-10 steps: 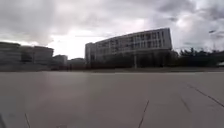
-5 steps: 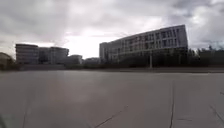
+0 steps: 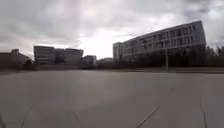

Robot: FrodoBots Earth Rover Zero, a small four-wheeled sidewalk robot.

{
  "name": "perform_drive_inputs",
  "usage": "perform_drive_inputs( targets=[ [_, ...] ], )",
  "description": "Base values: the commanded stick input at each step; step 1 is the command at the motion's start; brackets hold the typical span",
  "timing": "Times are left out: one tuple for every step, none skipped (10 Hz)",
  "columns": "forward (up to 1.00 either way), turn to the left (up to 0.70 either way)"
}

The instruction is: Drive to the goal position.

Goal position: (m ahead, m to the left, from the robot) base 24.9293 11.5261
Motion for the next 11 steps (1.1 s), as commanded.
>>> perform_drive_inputs(
  targets=[
    [1.0, 0.4],
    [1.0, 0.37],
    [1.0, 0.26],
    [1.0, 0.1],
    [1.0, 0.0],
    [1.0, 0.0],
    [1.0, 0.0],
    [1.0, 0.0],
    [1.0, 0.02],
    [1.0, 0.1],
    [1.0, 0.08]
  ],
)
